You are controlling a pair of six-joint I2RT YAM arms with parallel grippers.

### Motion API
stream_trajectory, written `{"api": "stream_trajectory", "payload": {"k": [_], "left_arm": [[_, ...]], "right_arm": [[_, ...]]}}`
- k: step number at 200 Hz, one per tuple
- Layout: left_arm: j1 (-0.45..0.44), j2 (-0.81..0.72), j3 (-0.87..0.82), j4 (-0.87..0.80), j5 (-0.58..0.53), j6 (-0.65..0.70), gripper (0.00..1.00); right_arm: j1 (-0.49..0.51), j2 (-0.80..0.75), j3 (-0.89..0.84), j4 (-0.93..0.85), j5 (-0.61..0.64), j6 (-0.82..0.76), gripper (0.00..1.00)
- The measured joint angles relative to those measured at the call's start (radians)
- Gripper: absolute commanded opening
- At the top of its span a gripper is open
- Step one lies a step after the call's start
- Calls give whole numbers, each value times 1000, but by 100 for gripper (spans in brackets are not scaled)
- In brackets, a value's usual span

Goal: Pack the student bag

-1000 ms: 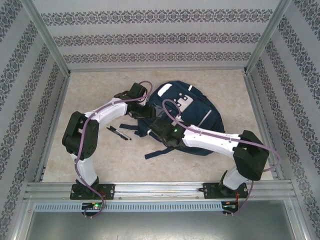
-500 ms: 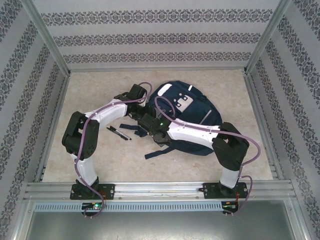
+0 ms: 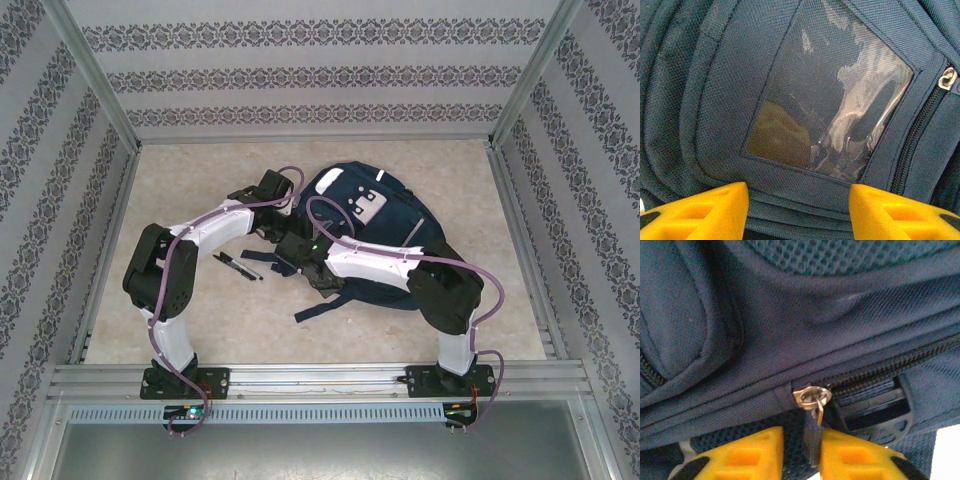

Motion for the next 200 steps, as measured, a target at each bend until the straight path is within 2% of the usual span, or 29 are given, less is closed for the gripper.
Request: {"api": "stream_trajectory", "payload": {"k": [39,65,123,157,200], "left_arm": [[6,-1,-3,-3,3,4,54],[17,-1,-3,-17,0,8,53],[47,3,-3,-24,-12,9,52],[47,13,-3,-28,-23,8,51],[48,40,13,-36,-27,8,51]], "right_arm": [[0,-44,-55,18,14,11,7],[-5,-126,-115,34,26,18,4],[-24,-322,-331,148,18,19,3],[-33,-484,-516,253,-6,18,2],[-67,-675,-679,304,-39,11,1]]}}
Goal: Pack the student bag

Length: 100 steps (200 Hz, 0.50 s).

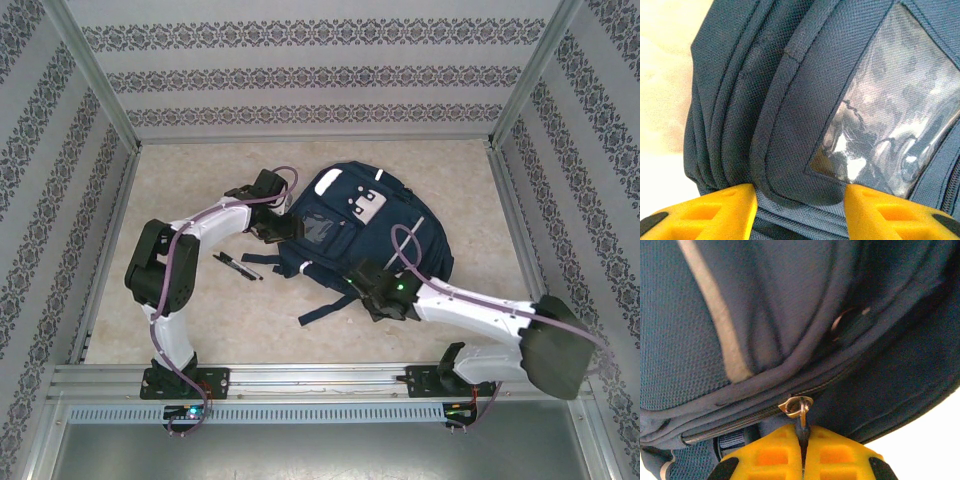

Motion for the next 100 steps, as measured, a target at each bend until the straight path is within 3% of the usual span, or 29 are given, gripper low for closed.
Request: {"api": "stream_trajectory", "payload": {"k": [66,100], "left_arm": [[2,43,71,-54,-8,15,48],[2,103,170,-94,-30,46,46]], "right_arm": [[-90,-308,-192,18,-22,-29,0],[-153,-445,-241,-3,-25,-158,0]]}}
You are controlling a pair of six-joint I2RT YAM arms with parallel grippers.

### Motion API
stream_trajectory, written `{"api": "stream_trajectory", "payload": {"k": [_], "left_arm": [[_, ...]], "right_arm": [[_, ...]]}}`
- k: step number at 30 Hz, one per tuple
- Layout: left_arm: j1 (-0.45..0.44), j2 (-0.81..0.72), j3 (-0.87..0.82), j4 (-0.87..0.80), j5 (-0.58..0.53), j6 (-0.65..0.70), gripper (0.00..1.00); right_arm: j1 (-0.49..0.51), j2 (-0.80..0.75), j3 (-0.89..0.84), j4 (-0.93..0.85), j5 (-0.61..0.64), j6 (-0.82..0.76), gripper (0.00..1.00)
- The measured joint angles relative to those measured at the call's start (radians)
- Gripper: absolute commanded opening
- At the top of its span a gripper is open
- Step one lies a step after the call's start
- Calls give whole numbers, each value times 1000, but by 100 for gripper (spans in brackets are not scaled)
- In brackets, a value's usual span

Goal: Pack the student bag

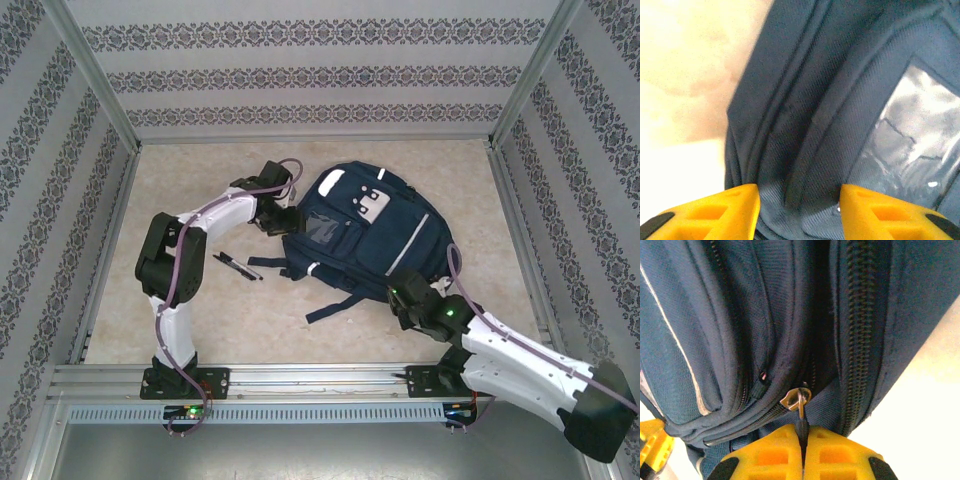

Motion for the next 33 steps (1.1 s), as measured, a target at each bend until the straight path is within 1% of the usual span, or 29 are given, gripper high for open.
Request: {"api": "stream_trajectory", "payload": {"k": [4,6,10,15,18,21,23,26,27,29,30,32,33], "left_arm": [[1,82,117,-29,-11,10,45],[3,123,177,-32,-18,10,45],[15,198,309,-37,-19,9,47],[21,307,562,-92,-15,6,58],[21,298,607,-116,-11,3,65],[20,220,520,-134,14,-16,67],[17,124,388,-138,28,-32,67],[6,-63,133,-111,38,-77,67],[-1,-126,47,-93,42,-100,67],[-16,-206,-73,-68,51,-144,66],[-43,-270,-145,-59,62,-180,66],[-53,-270,-154,-35,66,-198,67],[-65,-279,-195,37,69,-229,69]], "right_arm": [[-22,10,14,-5,-39,-188,0],[-22,62,45,7,-94,-298,0],[-14,172,123,40,-189,-444,0],[20,283,230,103,-255,-547,0],[20,332,257,143,-286,-573,0],[29,370,258,187,-310,-581,0],[40,391,258,211,-317,-581,0],[50,417,258,246,-335,-584,0],[51,422,258,254,-340,-585,0],[55,423,258,261,-344,-584,0],[57,423,258,266,-346,-584,0],[58,423,258,270,-351,-584,0],[58,423,257,272,-351,-582,0]]}}
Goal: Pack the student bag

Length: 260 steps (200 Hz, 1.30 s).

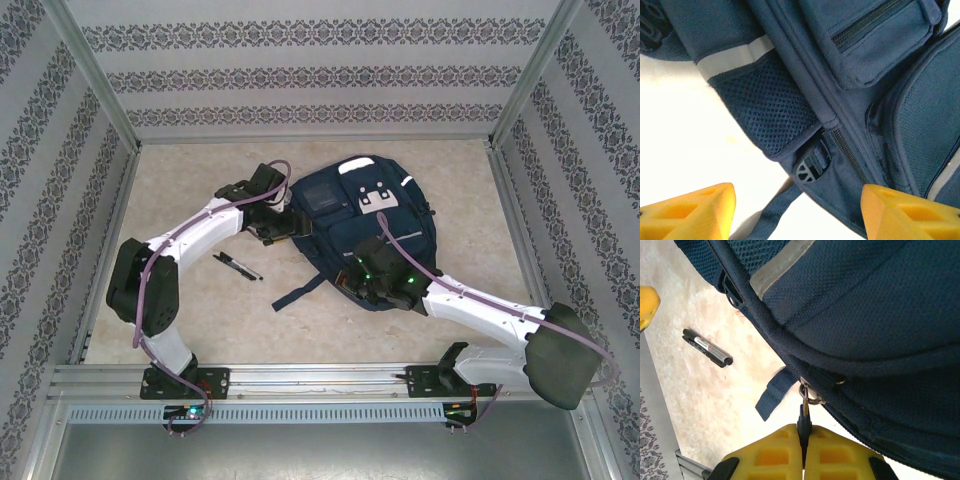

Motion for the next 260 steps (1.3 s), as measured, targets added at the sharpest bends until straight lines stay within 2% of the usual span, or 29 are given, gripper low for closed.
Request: {"api": "stream_trajectory", "payload": {"k": [12,37,51,76,111,197,260], "left_arm": [[-42,-20,-75,85,-5,-66,68],[-203,-21,-170,203,-13,-188,68],[-245,-20,-201,273,-19,-253,68],[-248,-20,-248,371,-28,-345,66],[-249,-21,-265,419,-58,-406,63],[-248,-138,-248,417,-181,-420,59],[-249,-85,-267,473,-184,-482,63]], "right_arm": [[2,-3,-4,8,0,10,0],[6,-9,-14,22,1,25,0],[13,-10,-19,27,3,34,0],[15,-10,-27,40,9,46,0],[28,-10,-34,52,24,51,0],[34,-32,-48,75,27,60,0],[35,-27,-48,85,27,75,0]]}}
